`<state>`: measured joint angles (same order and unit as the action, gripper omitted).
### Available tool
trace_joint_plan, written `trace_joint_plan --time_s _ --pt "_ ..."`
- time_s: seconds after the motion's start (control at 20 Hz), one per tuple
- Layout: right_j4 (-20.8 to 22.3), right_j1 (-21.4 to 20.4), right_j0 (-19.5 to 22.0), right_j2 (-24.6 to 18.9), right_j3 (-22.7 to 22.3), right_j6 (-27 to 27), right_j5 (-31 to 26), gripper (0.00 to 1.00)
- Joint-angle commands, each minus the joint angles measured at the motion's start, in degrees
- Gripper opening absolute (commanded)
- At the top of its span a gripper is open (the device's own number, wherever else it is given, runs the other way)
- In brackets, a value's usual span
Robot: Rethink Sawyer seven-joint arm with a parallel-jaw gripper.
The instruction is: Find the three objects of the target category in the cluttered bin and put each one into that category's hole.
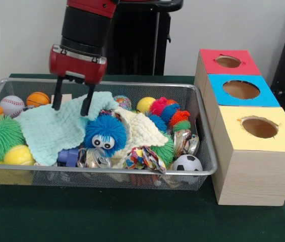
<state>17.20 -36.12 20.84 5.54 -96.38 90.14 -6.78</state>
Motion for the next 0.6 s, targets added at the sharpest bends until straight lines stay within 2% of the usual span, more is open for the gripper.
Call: trace_joint_plan --time_s 0.05,0.35,0.45,0.6 --pt "4.63 4.13 1.94 -7.40 6.05 -2.86 -5.39 1.00" --pt "4.27 7.17 1.52 -7.62 4.84 1.16 -3.89 1.00" --pt "3.79 7.34 1.83 -8.28 3.55 2.04 -3.86 1.00" --pt "2.73 5.83 3.09 -10.49 1.44 1.25 -6.89 1.00"
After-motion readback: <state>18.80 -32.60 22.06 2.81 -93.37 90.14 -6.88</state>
